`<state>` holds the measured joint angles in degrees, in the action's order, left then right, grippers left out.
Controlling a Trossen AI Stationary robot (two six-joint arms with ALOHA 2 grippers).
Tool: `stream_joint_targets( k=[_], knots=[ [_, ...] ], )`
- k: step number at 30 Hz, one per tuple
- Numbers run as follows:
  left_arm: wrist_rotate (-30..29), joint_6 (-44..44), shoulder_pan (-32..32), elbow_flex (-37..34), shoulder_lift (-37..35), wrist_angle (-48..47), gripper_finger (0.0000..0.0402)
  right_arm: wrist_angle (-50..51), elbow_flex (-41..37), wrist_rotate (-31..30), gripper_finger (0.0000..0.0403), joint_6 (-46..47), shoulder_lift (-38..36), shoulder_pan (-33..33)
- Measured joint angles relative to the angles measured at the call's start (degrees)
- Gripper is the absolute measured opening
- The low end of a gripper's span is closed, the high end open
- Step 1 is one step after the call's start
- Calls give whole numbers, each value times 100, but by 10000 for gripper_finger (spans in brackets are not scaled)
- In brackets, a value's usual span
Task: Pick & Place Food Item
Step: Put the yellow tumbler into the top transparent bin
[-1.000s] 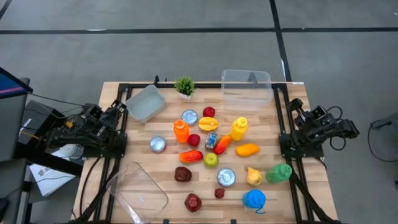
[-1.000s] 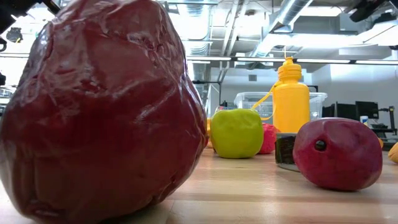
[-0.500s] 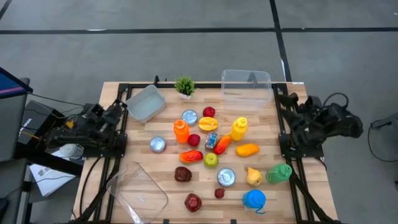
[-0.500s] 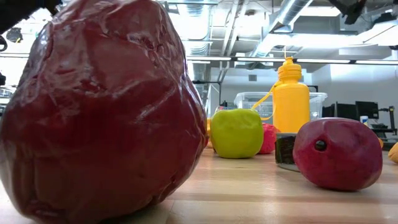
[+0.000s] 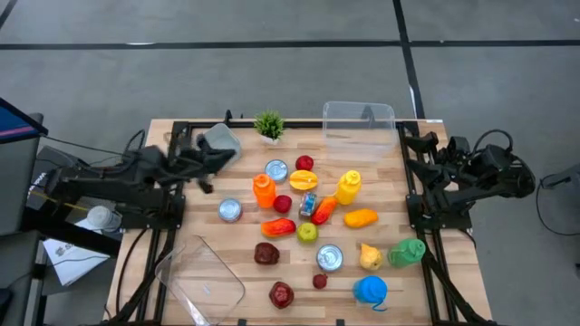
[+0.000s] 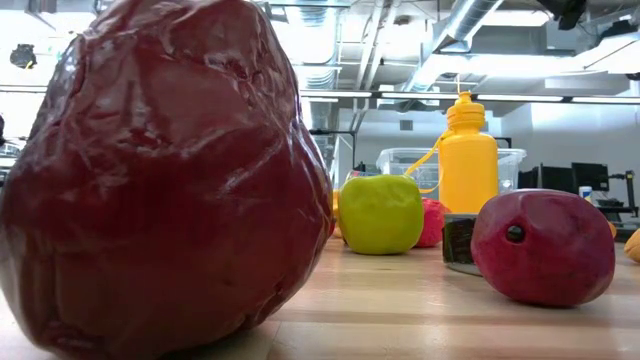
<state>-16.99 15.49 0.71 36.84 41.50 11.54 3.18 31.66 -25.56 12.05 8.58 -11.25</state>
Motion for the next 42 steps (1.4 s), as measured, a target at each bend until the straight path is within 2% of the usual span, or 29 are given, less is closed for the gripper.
stream_joint_targets(
  k=[4, 7, 14, 18, 22, 30, 37, 42],
  knots=[
    [207, -291, 0, 928, 914, -1000, 21, 9, 0, 6, 399, 0, 0, 0],
    [482, -637, 0, 1275, 1369, -1321, 55, 128, 0, 17, 399, 4, 0, 0],
    [553, -972, 0, 1346, 1847, -1530, 172, 199, -4, 17, 399, 2, 2, 0],
    [106, -1220, 0, 1342, 2020, -1958, 238, 202, -4, 17, 399, 4, 2, -2],
    [-114, -1080, 2, 1342, 2123, -2217, 282, 212, -4, 17, 399, 4, 2, -2],
    [-116, -925, 2, 887, 2162, -2109, 294, 210, -4, 16, 399, 16, 2, -2],
    [-117, -760, 2, 268, 2159, -1029, 281, 208, -4, 15, 399, 15, 2, -2],
    [-117, -766, 2, -26, 2159, -762, 270, 202, -4, 15, 399, 15, 3, -2]
  ],
)
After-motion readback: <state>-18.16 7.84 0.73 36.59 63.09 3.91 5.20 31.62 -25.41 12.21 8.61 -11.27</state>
